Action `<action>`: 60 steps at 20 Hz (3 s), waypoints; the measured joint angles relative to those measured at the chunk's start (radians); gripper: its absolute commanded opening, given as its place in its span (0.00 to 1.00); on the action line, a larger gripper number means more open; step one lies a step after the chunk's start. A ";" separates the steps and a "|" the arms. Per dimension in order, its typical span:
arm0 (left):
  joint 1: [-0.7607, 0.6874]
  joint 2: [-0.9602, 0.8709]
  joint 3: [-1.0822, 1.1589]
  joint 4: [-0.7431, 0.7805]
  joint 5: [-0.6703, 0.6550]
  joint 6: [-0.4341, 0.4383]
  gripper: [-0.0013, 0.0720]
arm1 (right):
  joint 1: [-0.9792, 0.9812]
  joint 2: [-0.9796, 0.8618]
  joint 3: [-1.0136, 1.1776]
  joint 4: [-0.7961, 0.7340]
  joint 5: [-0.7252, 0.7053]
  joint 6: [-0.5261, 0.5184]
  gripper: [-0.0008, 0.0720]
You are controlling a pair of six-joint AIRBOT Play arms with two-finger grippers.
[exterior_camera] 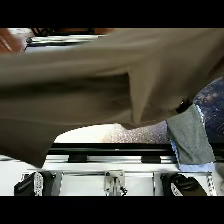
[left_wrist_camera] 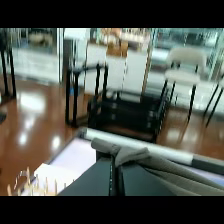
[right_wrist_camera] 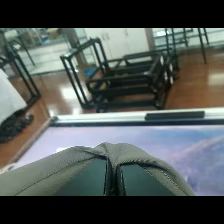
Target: Fold the shirts.
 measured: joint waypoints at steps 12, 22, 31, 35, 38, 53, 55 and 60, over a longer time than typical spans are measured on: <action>-0.003 0.056 0.152 0.073 -0.138 0.055 0.06 | 0.000 0.095 0.001 -0.056 -0.094 -0.087 0.10; -0.004 0.044 -0.155 0.038 -0.346 0.037 0.05 | 0.002 -0.120 0.000 -0.171 0.302 0.011 0.10; -0.045 -0.232 -0.659 -0.227 0.074 0.170 0.06 | 0.001 -0.723 -0.002 -0.058 0.002 0.015 0.10; -0.166 -0.434 -0.695 -0.278 0.309 0.195 0.06 | 0.001 -0.877 -0.002 0.039 -0.242 0.019 0.10; -0.299 -0.588 -0.702 -0.294 0.475 0.202 0.06 | 0.000 -0.966 -0.001 0.065 -0.306 0.023 0.10; -0.233 -0.800 -0.704 -0.187 0.068 0.143 0.76 | -0.044 -0.930 0.000 -0.045 0.211 -0.136 0.69; -0.176 -0.750 -0.790 -0.127 -0.002 0.138 0.77 | -0.048 -0.897 0.000 -0.080 0.322 -0.174 0.69; -0.087 -0.669 -1.025 -0.130 0.004 0.155 0.83 | -0.050 -0.863 -0.007 -0.101 0.439 -0.201 0.69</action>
